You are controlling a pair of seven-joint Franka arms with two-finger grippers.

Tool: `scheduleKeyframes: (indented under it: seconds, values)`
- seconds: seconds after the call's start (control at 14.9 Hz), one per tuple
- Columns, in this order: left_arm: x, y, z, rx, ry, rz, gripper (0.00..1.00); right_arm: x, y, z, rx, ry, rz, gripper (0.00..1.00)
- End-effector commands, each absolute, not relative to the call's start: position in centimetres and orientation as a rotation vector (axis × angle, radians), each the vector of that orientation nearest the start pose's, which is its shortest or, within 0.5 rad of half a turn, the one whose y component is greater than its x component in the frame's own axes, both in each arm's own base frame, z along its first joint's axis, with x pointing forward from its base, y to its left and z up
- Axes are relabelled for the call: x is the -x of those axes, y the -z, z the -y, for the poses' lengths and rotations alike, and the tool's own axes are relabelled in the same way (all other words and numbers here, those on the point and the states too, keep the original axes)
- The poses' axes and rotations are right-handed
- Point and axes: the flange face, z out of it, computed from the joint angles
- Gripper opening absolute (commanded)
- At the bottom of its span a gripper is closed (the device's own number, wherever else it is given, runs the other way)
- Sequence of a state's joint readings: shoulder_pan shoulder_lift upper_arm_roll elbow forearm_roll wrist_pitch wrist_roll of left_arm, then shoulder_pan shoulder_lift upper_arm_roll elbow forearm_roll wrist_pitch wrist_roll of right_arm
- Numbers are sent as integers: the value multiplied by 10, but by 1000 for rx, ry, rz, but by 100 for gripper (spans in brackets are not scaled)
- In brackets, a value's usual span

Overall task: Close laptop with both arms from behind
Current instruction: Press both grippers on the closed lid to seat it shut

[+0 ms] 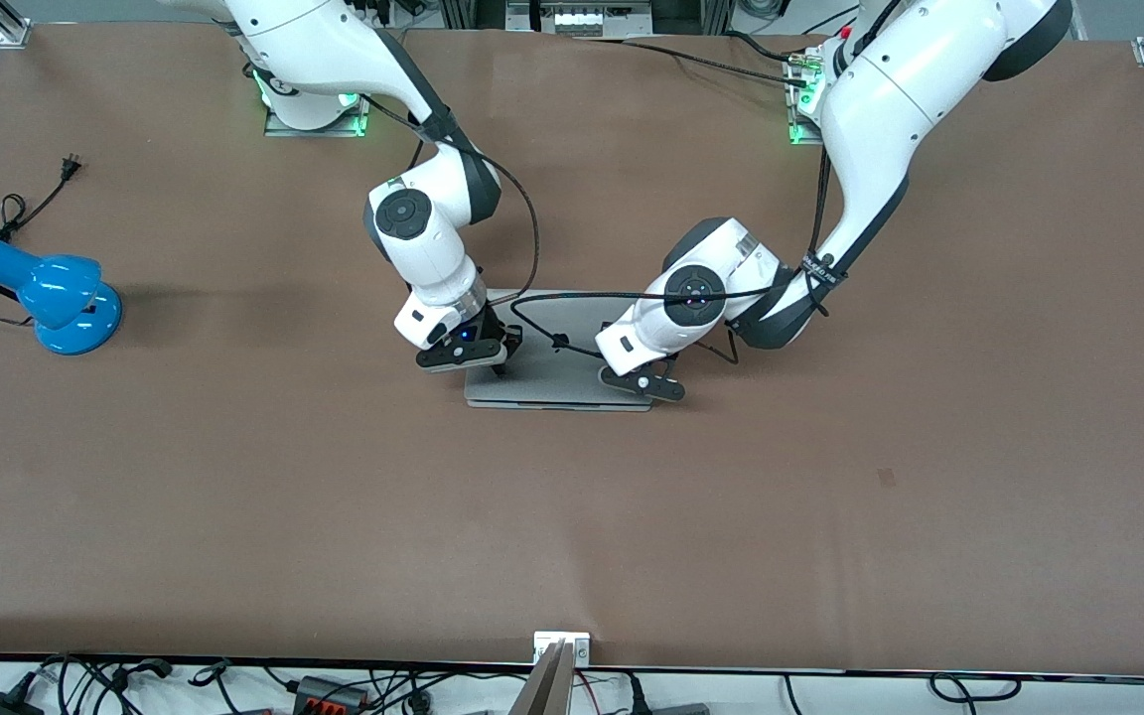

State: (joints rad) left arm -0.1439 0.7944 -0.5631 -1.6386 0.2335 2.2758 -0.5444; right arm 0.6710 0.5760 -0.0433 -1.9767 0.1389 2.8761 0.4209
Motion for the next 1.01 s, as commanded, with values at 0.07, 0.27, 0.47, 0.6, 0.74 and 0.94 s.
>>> scheduleKeyframes:
  seconds: [0.07,0.27,0.47,0.6,0.74,0.94]
  values:
    - [-559,-199,412,3260,-191,-305,0,-528,-199,-376,2909,441,159,0]
    - [-560,-196,410,3258,-194,-297,0,-527,-192,-374,2913,438,156,0]
    - [-561,-196,411,3267,-173,-299,0,-526,-185,-375,2911,447,158,0]
    - [-560,-193,411,3266,-174,-302,0,-522,-180,-379,2909,448,171,0]
    - [-561,-193,411,3259,-153,-315,0,-522,-178,-379,2905,459,172,0]
    - [-561,-186,413,3263,-129,-312,0,-521,-174,-380,2907,453,175,0]
